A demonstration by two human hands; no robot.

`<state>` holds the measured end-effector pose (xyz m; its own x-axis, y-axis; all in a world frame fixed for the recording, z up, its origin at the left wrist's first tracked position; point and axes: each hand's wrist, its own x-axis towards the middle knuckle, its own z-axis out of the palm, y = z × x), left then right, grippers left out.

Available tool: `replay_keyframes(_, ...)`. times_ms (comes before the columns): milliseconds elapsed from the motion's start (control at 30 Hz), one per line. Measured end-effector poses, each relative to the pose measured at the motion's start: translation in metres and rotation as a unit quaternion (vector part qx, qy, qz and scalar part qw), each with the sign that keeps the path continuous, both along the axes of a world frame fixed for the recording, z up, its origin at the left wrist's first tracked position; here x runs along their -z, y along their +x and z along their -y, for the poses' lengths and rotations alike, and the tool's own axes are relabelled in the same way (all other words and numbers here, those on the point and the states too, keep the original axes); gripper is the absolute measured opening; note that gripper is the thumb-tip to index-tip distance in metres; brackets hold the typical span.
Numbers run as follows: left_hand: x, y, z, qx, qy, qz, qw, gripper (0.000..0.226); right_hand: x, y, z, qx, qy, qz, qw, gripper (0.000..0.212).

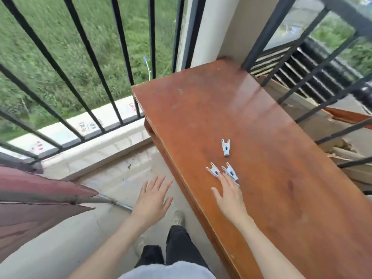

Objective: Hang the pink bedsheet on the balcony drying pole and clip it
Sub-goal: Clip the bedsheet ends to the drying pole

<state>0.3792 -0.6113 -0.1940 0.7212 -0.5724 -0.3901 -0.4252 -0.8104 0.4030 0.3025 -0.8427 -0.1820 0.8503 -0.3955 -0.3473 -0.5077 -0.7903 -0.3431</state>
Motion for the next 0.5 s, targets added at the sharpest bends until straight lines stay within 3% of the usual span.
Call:
replay_keyframes(233,0.026,0.006,0.081,0.084,0.004,-0.009,0.996,0.061,0.028,-0.014,0.041,0.090,-0.032,0.022,0.995,0.036)
replay_keyframes(400,0.048,0.027,0.143,0.165,0.014,0.034,0.986,0.078,0.043,-0.008,0.065,0.083,-0.020,-0.001,0.996,0.035)
replay_keyframes(500,0.057,0.039,0.167,0.185,0.005,0.051,0.981,0.067,0.046,-0.006,0.068,0.078,0.001,0.004,0.997,0.029)
